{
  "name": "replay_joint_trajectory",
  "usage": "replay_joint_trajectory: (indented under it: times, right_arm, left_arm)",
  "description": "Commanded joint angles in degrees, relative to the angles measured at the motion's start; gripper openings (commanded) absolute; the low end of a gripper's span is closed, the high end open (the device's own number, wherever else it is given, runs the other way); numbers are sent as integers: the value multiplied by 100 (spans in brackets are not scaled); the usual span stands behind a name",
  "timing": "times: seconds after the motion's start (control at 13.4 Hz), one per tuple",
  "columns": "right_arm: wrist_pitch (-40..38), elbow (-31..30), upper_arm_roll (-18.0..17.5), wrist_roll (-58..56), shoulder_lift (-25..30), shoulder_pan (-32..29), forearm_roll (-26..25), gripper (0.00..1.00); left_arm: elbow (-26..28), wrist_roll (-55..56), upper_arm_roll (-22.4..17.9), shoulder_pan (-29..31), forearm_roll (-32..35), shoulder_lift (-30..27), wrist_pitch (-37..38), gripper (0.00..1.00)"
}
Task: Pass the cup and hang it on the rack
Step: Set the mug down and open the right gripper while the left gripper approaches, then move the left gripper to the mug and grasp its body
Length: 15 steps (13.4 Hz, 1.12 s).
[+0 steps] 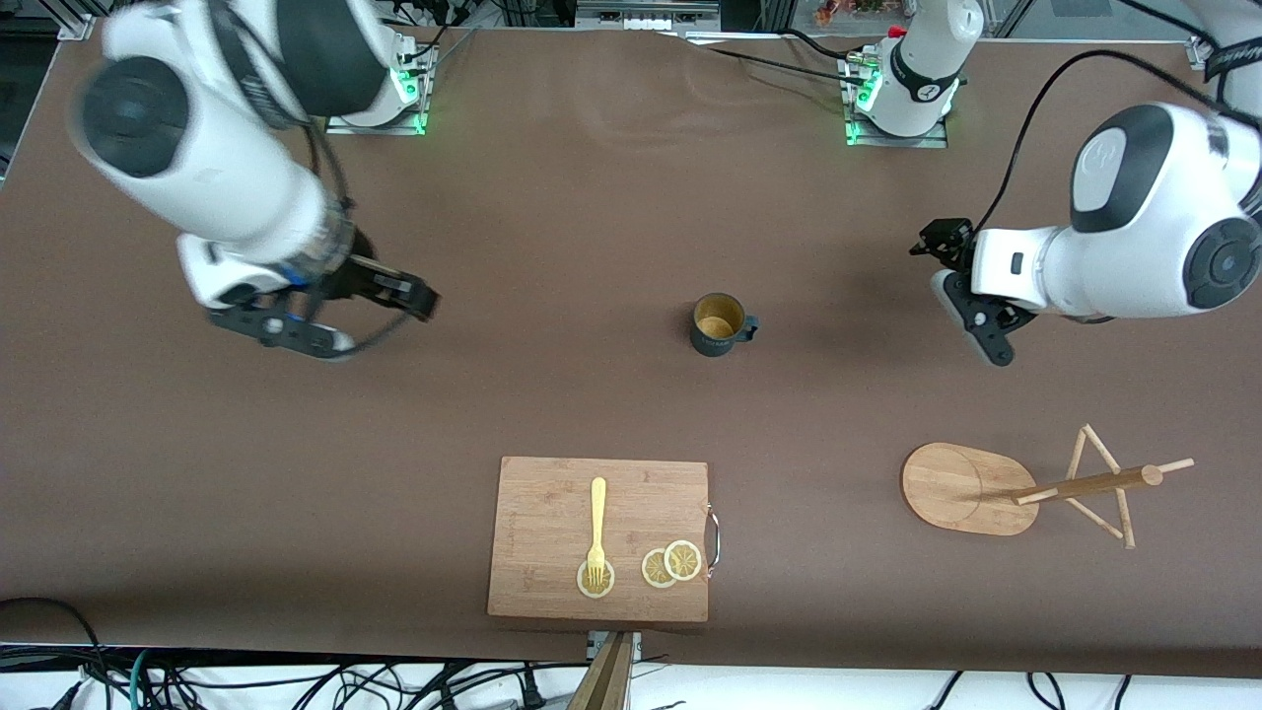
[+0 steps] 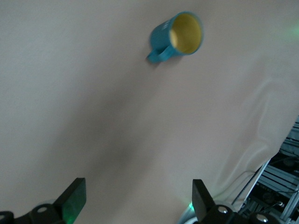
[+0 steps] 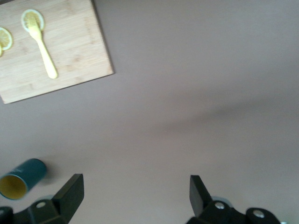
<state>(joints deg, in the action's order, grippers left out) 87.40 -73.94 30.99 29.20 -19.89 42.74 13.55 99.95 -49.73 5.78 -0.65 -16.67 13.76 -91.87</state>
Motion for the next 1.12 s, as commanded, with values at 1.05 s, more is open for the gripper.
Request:
replay_joint_trajectory:
  times: [1.05]
  right_arm:
    - [-329, -1817, 877, -2929, 1812, -237, -1144, 100]
  left_arm:
    - [2750, -9281, 124, -120, -6980, 1356, -2670, 100]
